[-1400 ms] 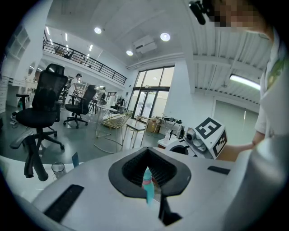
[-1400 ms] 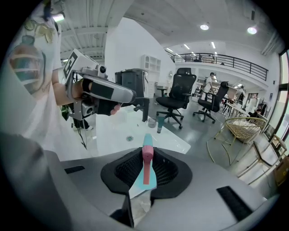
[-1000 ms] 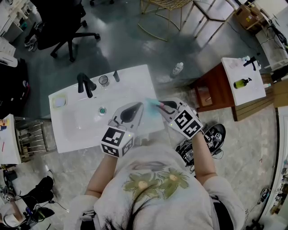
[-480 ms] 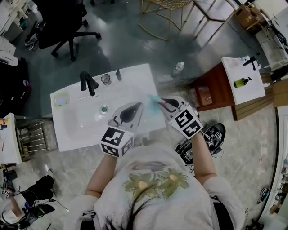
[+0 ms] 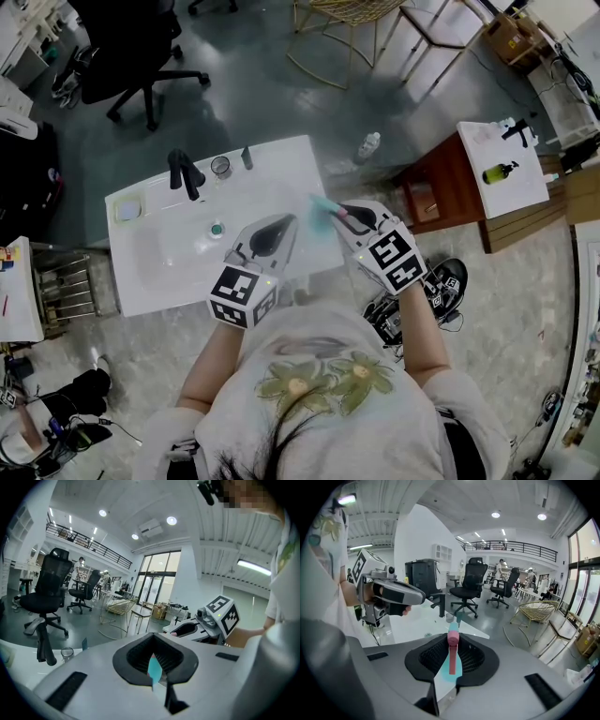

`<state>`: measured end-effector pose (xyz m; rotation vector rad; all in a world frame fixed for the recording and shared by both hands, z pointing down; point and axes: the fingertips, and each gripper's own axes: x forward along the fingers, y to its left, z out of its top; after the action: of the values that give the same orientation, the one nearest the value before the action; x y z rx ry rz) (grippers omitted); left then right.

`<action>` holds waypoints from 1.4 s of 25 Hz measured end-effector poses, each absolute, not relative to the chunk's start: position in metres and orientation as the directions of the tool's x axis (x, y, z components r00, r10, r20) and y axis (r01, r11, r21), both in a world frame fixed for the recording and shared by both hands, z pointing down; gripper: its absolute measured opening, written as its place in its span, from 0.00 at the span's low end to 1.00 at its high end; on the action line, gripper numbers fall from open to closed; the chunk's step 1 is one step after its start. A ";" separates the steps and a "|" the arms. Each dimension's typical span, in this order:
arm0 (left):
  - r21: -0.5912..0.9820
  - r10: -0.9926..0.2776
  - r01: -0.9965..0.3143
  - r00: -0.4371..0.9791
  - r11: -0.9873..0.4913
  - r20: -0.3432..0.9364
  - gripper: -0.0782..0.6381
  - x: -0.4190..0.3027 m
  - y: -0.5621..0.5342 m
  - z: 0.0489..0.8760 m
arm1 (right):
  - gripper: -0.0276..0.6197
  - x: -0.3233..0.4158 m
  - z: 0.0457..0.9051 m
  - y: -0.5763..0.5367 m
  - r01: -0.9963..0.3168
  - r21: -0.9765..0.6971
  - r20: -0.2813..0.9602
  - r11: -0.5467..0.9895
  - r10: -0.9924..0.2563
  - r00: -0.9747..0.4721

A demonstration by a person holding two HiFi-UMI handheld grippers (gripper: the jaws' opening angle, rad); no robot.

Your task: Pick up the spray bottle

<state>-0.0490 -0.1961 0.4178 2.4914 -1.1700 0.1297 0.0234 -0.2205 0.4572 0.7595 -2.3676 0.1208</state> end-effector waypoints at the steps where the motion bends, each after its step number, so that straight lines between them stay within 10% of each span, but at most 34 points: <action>1: 0.301 -0.723 -0.757 0.648 -0.579 0.240 0.12 -0.049 -0.195 0.417 | 0.15 0.023 0.453 -0.219 -0.550 0.103 0.597 0.829 -0.494 -0.633; 35: 0.292 -0.725 -0.759 0.647 -0.582 0.235 0.12 -0.048 -0.158 0.413 | 0.15 0.007 0.379 -0.170 -0.534 0.177 0.474 0.827 -0.547 -0.690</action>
<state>-0.0480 -0.1583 0.4127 2.5022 -1.1767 0.1274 0.0065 -0.1699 0.3792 0.7953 -2.4873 -0.0338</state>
